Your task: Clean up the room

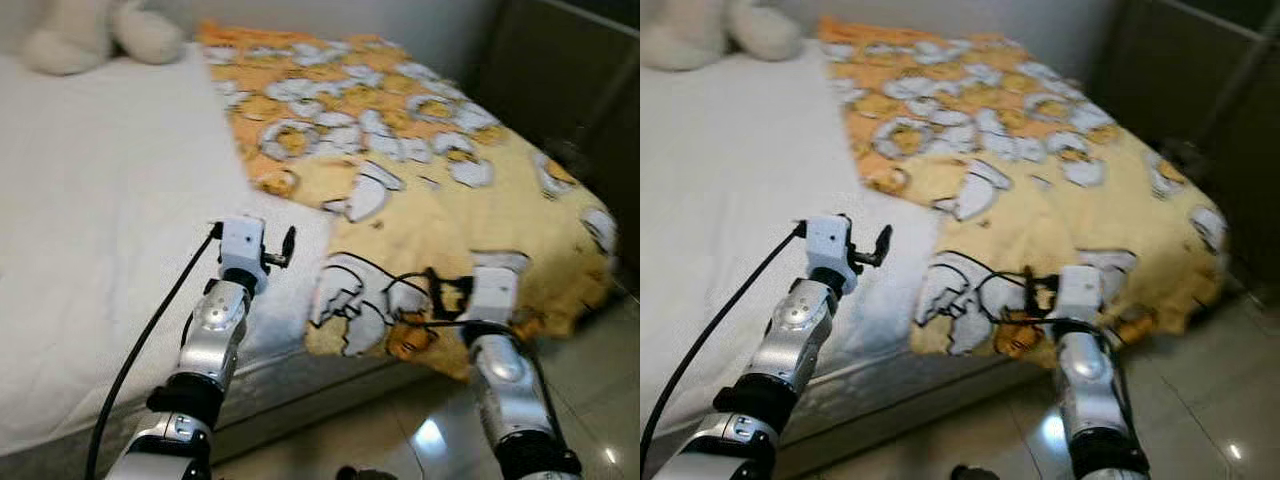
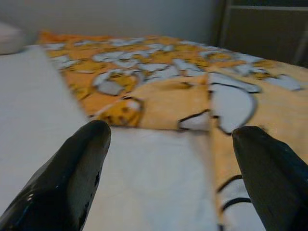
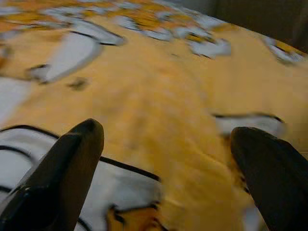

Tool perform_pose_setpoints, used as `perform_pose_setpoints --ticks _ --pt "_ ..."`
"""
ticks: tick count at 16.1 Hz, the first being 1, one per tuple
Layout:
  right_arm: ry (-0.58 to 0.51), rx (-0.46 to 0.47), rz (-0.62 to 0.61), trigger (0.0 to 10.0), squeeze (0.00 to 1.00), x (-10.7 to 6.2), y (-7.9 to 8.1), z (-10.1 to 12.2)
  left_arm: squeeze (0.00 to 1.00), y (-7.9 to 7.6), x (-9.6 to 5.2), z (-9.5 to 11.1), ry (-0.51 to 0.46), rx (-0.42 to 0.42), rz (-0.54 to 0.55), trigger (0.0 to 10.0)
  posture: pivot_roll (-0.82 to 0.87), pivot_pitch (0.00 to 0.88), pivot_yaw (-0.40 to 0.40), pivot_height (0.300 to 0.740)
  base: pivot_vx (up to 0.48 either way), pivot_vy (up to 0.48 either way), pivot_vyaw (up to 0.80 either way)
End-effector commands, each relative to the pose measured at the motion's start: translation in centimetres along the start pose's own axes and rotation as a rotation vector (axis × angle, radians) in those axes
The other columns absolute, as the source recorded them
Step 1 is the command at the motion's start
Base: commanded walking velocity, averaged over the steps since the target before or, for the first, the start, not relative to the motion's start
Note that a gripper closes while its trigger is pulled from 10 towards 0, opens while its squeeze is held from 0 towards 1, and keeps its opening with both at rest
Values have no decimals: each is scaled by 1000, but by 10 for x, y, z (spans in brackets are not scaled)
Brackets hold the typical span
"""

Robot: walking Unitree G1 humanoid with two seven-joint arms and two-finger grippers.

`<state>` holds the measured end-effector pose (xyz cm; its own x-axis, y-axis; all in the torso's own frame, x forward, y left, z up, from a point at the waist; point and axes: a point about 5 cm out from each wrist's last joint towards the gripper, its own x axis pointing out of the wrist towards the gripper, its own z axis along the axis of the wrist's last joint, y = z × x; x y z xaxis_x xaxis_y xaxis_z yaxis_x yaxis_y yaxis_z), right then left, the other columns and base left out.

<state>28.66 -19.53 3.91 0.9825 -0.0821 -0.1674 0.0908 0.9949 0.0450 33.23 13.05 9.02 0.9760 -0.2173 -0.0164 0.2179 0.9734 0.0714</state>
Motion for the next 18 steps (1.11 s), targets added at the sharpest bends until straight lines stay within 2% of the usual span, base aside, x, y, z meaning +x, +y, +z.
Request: perform_pose_setpoints --ticks 1,3,8,12,14,15,17,18 --pt "-2 17 -19 10000 0 3 -5 4 0 -1 -1 1 -15 11 -17 10000 81 0 -43 740 0 0 -669" --pt "-15 -7 -9 10000 0 0 -6 4 0 -1 -3 -2 -3 25 -21 10000 65 0 -35 740 0 0 -669" --pt "18 41 11 10000 0 -15 -2 -11 0 1 -5 -14 56 59 -26 10000 47 0 -30 740 0 0 -666" --pt "40 29 22 10000 0 -23 -2 -18 0 5 -7 -19 82 73 -29 10000 35 0 -31 740 0 0 -663" --pt "51 28 25 10000 0 -29 -4 -21 0 0 -10 -31 156 116 -107 10000 26 0 -30 740 0 0 -666" --pt "56 27 30 10000 0 -31 -4 -23 0 -6 -12 -39 214 148 -181 10000 24 0 -31 740 0 0 -669" --pt "77 14 50 10000 0 -39 -2 -29 0 -5 -15 -53 318 184 -204 10000 2 0 -35 740 0 0 -659" --pt "105 2 60 10000 0 -48 -3 -36 0 -4 -17 -63 402 221 -197 10000 -11 0 -37 740 0 0 -663"
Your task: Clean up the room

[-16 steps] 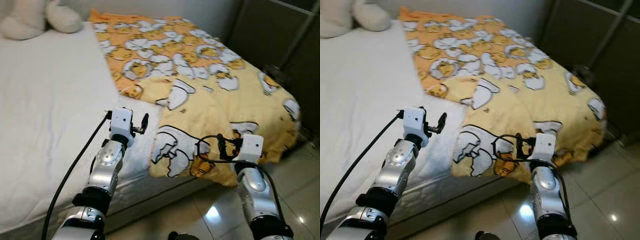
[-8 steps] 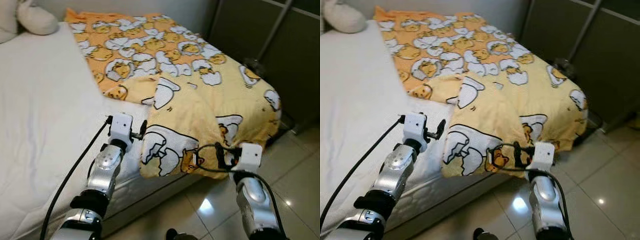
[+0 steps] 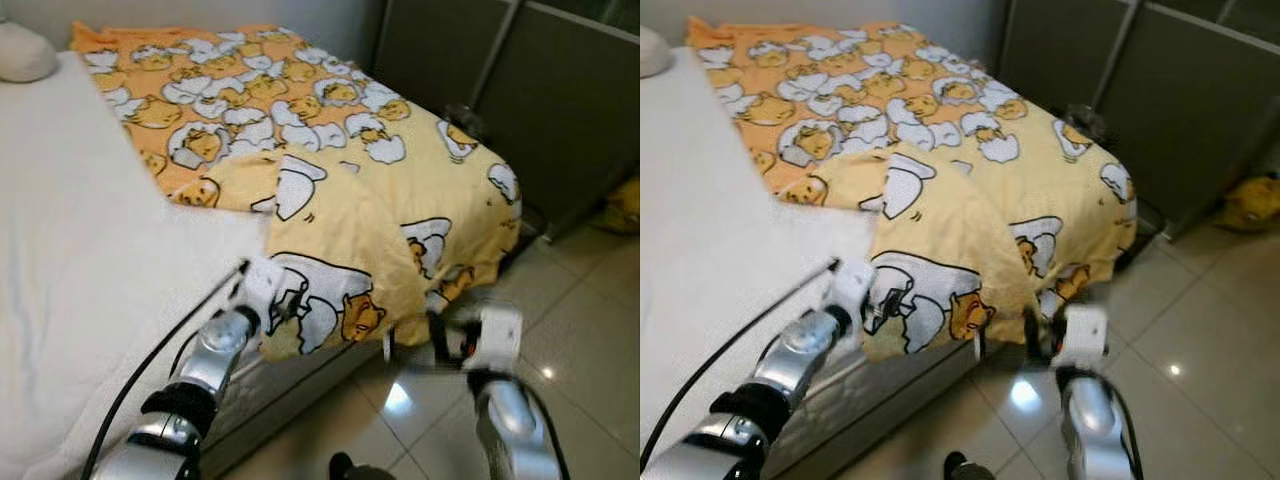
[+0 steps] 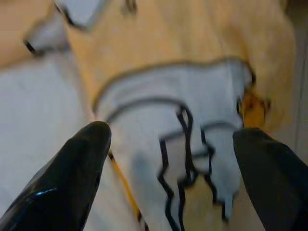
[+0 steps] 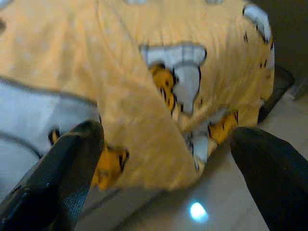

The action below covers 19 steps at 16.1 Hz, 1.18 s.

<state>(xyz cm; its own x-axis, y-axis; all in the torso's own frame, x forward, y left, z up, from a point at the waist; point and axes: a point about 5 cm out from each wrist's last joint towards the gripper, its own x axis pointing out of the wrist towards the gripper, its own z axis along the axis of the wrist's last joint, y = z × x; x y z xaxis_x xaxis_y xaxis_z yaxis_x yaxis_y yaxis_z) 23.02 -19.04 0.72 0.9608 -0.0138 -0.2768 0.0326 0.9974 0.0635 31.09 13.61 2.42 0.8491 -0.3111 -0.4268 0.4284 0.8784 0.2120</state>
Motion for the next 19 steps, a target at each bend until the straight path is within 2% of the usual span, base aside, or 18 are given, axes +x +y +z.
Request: perform_pose_setpoints --ticks 1,2,3,5,9,10,11,12,13,14,16,18,19 --pt "2 -10 1 10000 0 -3 -2 1 0 2 3 4 19 27 15 10000 -25 0 -33 740 0 0 -663" --pt "14 -34 18 10000 0 -7 -2 -2 0 5 4 6 3 17 45 10000 -35 0 -30 740 0 0 -663" --pt "26 -72 29 10000 0 -12 -2 -6 0 7 3 12 -55 -30 69 10000 -46 0 -22 740 0 0 -606" --pt "0 -85 26 10000 0 -12 -5 -1 0 5 -5 14 -168 -82 58 10000 -46 0 -18 740 0 0 0" --pt "-5 -103 43 10000 0 -14 -2 2 0 -4 -4 -2 -99 -60 76 10000 -46 0 -30 740 0 0 0" --pt "-23 -145 54 10000 0 -21 -5 7 0 4 -3 -3 -94 -65 173 10000 -125 0 -69 740 0 0 0" --pt "-65 -172 70 10000 0 -31 -9 18 0 7 -3 6 -162 -46 231 10000 -149 0 -93 740 0 0 0" --pt "-89 -151 69 10000 0 -38 -11 23 0 4 -2 10 -194 -46 238 10000 -163 0 -111 740 0 0 0" --pt "-102 -130 69 10000 0 -53 -12 26 0 -4 -1 11 -208 -80 238 10000 -176 45 -140 740 0 0 0" --pt "-87 -135 70 10000 0 -63 -13 24 0 -11 0 8 -191 -127 232 10000 -182 65 -149 740 0 0 0" --pt "-37 -138 74 10000 0 -72 -14 16 0 -25 1 3 -165 -177 206 10000 -192 100 -163 740 0 0 0" --pt "-4 -169 119 10000 0 -84 -7 11 0 -42 1 -4 -150 -181 151 10000 -219 142 -181 740 0 0 0" --pt "3 -181 140 10000 0 -92 -1 13 0 -45 -1 -11 -118 -181 166 10000 -228 155 -181 740 0 0 0"
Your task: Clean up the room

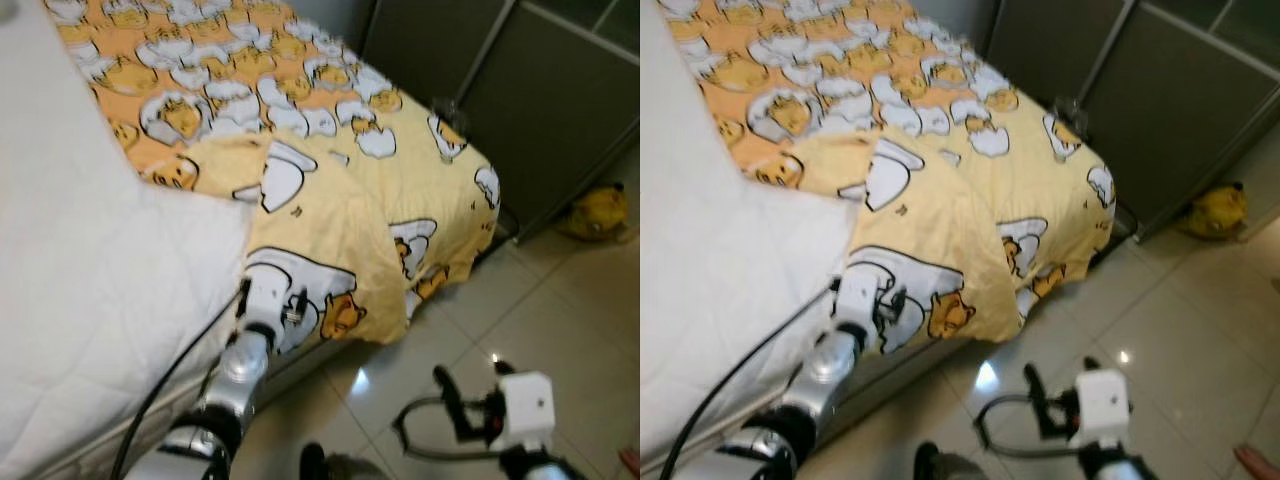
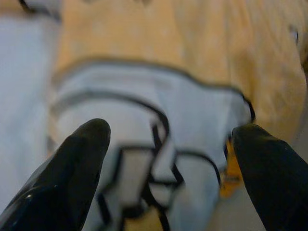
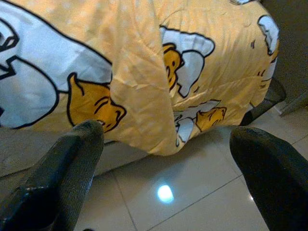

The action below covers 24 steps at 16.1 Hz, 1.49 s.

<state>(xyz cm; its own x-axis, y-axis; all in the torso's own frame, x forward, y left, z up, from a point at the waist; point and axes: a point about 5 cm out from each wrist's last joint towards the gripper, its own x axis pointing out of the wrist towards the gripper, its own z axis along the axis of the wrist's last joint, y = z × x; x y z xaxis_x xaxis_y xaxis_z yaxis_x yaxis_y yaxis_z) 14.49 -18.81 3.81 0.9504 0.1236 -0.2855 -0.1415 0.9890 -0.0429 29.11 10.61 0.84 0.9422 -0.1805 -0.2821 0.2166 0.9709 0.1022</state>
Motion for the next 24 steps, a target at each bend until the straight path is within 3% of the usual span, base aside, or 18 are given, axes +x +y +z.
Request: perform_pose_setpoints --ticks 1,5,7,9,10,12,13,14,15,16,17,22,24 --pt "-3 -29 2 10000 0 -5 -1 9 0 -2 -2 -5 18 19 24 10000 -251 181 -180 740 0 0 0" --pt "75 -45 47 10000 0 -25 5 -2 0 15 1 -1 29 93 188 10000 -269 234 -178 740 0 0 0" --pt "96 -58 79 10000 0 -31 11 -3 0 17 0 -2 28 118 215 10000 -269 240 -175 740 0 0 0" --pt "138 -40 130 10000 0 -34 18 -9 0 10 -1 -6 36 116 181 10000 -261 245 -175 740 0 0 0" --pt "199 -33 223 10000 0 -35 26 -20 0 2 -3 -9 43 109 144 10000 -255 252 -173 740 0 0 0" --pt "228 -41 235 10000 0 -30 28 -27 0 -1 -5 -13 68 104 127 10000 -240 257 -174 740 0 0 0" --pt "221 -48 257 10000 0 -27 32 -27 0 -3 -6 -19 116 109 102 10000 -236 258 -174 740 0 0 0" --pt "214 -48 263 10000 0 -24 36 -25 0 -16 -9 -35 263 43 4 10000 -227 262 -174 740 0 0 0" --pt "212 -48 263 10000 0 -23 37 -24 0 -22 -11 -39 309 8 -36 10000 -227 262 -174 740 0 0 0" --pt "209 -48 266 10000 0 -22 38 -24 0 -20 -10 -38 304 55 -12 10000 -223 262 -174 740 0 0 0" --pt "208 -55 271 10000 0 -21 38 -24 0 -16 -9 -36 293 72 22 0 -223 262 -174 740 0 0 0" --pt "215 -96 221 10000 0 -17 20 -24 0 3 3 -19 269 -156 115 0 -219 260 -167 740 0 0 0" --pt "210 -94 226 10000 0 -13 24 -24 0 4 3 -18 260 -133 110 0 -211 259 -168 740 0 0 0"
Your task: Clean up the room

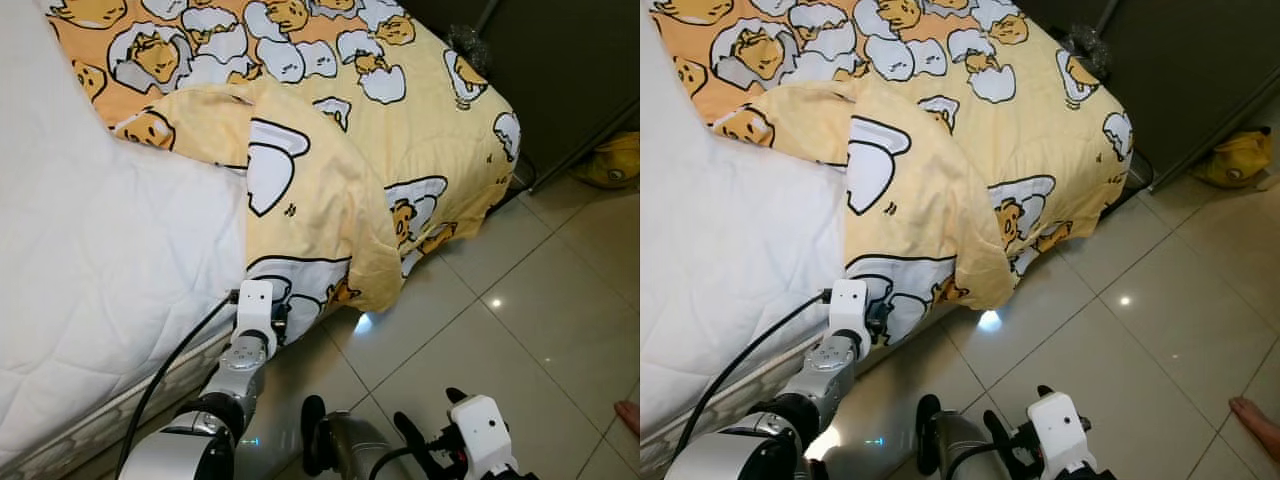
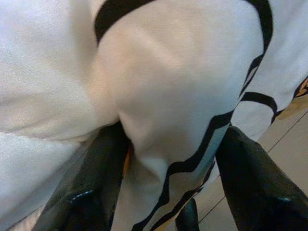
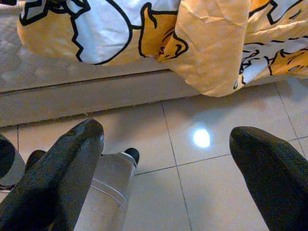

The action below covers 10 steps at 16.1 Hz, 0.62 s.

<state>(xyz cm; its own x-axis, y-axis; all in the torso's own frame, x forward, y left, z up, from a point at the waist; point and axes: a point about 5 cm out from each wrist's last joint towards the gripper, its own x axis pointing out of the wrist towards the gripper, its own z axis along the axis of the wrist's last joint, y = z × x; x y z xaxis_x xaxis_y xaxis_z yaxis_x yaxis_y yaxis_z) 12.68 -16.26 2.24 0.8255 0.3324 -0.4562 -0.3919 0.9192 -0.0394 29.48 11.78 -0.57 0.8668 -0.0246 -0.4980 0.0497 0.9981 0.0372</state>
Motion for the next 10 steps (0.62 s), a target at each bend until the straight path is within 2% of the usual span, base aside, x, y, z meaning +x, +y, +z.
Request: perform_pose_setpoints --ticks 1,2,5,7,10 --pt "33 2 3 10000 0 0 1 -6 0 -7 -3 -8 21 38 -36 0 -199 257 -173 740 0 0 0" --pt "31 2 11 10000 0 1 3 -5 0 -8 -3 -9 23 60 -45 0 -199 257 -173 740 0 0 0" --pt "29 -5 15 10000 0 3 0 -3 0 -9 -4 -13 35 58 -57 0 -197 258 -181 740 0 0 0" --pt "30 -7 4 10000 0 4 -5 -3 0 -17 -5 -16 50 69 -123 0 -197 257 -183 740 0 0 0" --pt "34 7 35 10000 0 6 0 -3 0 -19 -5 -11 27 85 -128 0 -196 256 -180 740 0 0 0"
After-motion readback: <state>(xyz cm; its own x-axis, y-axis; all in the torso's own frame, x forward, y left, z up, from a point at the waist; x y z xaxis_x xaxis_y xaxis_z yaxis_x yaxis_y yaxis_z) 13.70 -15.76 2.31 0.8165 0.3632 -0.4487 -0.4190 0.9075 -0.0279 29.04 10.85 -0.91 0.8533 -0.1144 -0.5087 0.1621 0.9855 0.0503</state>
